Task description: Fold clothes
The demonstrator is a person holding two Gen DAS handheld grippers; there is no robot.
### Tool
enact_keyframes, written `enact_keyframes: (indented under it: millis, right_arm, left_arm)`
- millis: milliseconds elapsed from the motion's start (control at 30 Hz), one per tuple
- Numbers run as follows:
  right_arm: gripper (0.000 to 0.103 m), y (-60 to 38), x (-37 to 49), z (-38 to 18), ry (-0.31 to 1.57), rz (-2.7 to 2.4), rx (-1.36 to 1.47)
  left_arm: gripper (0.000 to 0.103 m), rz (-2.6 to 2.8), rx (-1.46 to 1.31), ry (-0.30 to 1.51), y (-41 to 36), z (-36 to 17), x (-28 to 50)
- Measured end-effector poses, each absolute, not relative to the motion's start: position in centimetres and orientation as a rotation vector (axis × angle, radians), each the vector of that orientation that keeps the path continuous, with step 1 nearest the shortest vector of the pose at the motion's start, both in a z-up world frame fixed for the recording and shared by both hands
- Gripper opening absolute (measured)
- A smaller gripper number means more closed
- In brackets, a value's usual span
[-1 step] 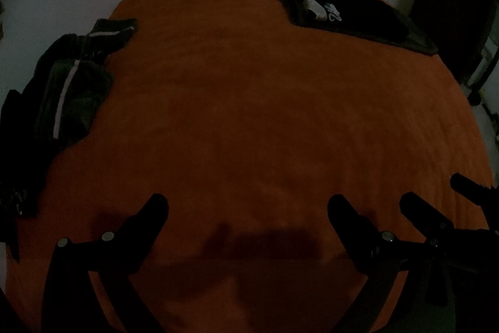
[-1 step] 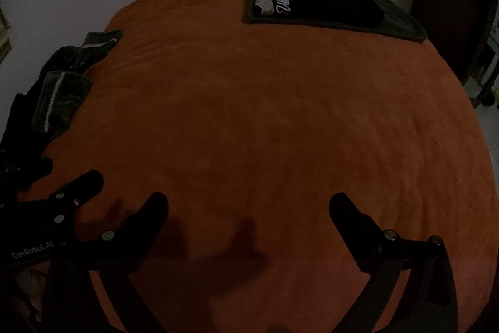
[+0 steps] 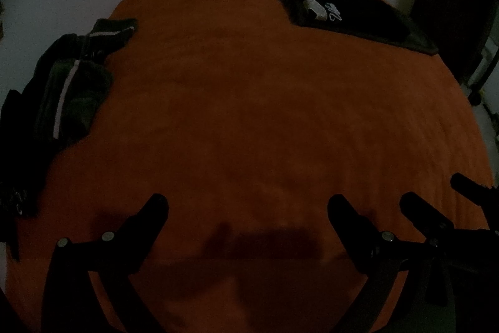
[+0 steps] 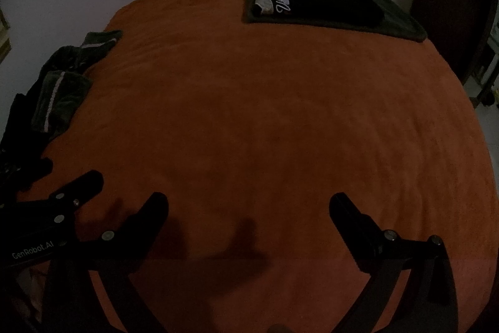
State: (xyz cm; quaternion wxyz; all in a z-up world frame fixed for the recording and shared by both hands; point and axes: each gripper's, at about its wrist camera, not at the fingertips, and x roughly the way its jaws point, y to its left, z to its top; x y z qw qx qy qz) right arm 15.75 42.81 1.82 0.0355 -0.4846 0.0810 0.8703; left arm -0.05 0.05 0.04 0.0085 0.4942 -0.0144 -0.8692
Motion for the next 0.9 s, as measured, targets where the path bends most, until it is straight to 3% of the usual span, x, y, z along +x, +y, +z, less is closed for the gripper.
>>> enact_keyframes:
  millis: [900]
  right_arm:
    - [0.103,42.42,15.59,1.40,0.221,2.672,-1.484]
  left_arm:
    - [0.102,-2.733,1.529,-0.038,-0.45,-0.19,0.54]
